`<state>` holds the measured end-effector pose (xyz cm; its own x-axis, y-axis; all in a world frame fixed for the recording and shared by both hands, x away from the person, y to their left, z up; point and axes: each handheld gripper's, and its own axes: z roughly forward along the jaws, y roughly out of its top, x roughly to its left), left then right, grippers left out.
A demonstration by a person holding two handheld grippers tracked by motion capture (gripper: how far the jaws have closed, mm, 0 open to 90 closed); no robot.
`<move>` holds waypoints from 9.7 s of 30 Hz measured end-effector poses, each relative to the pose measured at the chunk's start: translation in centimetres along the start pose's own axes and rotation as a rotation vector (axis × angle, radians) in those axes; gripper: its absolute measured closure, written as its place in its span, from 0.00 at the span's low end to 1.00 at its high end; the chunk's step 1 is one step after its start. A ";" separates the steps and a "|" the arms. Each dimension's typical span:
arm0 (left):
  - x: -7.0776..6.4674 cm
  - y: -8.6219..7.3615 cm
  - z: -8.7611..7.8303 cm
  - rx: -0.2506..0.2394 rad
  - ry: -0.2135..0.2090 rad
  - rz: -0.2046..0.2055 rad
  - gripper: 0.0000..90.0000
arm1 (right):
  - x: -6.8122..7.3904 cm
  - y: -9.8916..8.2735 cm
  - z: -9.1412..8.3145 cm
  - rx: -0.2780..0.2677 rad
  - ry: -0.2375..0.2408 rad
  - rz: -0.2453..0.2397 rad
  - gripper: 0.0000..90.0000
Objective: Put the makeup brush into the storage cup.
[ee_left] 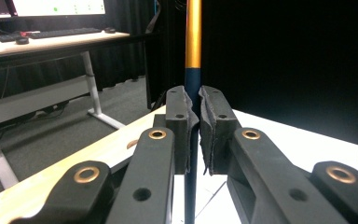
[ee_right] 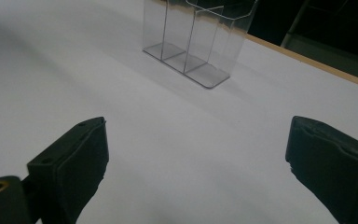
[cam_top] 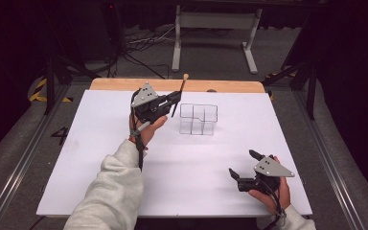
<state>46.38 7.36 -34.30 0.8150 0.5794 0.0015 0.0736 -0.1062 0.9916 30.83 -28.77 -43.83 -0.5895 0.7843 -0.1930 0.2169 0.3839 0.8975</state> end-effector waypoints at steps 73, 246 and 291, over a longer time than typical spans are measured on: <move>-0.8 -1.1 9.1 0.030 -0.052 0.006 0.92 | -0.2 -0.1 -0.3 -0.013 0.006 0.012 0.07; -3.0 -4.0 3.4 0.162 0.040 0.155 0.11 | 0.1 0.0 -0.2 -0.004 0.019 -0.001 0.07; -3.9 -5.2 -2.7 0.141 0.020 0.198 0.02 | 0.0 0.2 -0.4 -0.020 0.008 -0.006 0.07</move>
<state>41.28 7.81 -39.11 0.8103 0.5516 0.1976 -0.0054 -0.3303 0.9439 30.55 -28.89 -43.48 -0.5968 0.7782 -0.1955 0.1980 0.3789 0.9040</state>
